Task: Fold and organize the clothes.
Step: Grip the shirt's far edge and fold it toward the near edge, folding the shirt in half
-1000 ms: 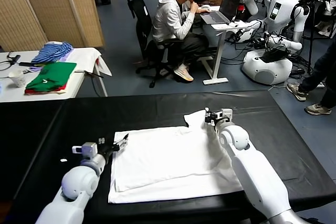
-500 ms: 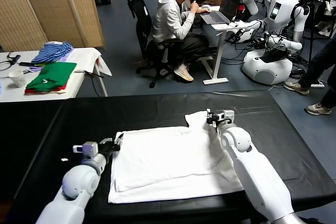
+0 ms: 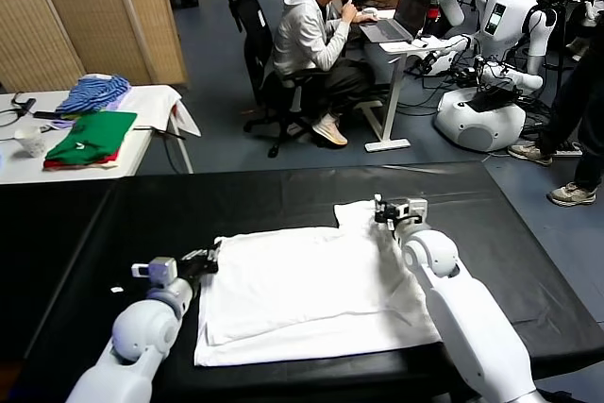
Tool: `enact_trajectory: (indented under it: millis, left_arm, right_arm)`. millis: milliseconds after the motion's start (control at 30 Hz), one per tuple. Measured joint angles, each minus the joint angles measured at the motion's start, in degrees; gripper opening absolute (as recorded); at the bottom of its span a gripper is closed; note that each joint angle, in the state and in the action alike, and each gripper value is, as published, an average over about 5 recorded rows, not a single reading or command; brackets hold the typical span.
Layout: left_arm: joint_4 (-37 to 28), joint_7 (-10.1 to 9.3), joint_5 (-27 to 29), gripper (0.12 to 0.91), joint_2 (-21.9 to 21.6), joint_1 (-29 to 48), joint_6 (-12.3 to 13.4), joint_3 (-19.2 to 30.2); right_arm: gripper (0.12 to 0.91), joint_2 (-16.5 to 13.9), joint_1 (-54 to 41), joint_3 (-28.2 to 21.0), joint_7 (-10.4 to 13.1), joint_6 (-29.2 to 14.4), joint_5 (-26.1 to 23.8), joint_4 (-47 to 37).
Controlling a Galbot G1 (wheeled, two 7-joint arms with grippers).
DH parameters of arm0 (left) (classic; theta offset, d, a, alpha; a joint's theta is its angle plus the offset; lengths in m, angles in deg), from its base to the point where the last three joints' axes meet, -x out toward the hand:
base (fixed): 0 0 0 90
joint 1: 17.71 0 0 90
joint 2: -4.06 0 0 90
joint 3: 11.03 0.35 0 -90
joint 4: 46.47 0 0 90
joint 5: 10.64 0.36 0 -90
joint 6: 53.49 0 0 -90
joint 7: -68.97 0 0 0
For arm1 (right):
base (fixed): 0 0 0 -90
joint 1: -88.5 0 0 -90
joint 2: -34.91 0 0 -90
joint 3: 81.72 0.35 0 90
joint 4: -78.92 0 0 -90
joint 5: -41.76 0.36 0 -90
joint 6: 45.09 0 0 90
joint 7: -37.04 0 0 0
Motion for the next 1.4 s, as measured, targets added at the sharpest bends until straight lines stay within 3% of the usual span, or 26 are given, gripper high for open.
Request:
enact_trajectory:
  millis: [533,1033,1400]
  left_arm:
    - [7.5,-0.01,-1.4,0.155,-0.9,-6.0,-0.7,-3.6]
    - [14.4,-1.49,1.0,0.155,-0.1,-13.4,-1.7,-5.8]
    - [18.0,-2.89,0.7,0.155,0.1,-18.1,-6.2,-6.8]
  right_arm:
    - [0.142,-1.1,12.7,7.3,2.0,2.1,1.6,16.8]
    - [0.142,-0.8,23.6,13.4,6.4,9.8,1.7,28.2]
    - [0.142,1.3,31.1,15.7,9.5,13.6,0.1,35.5]
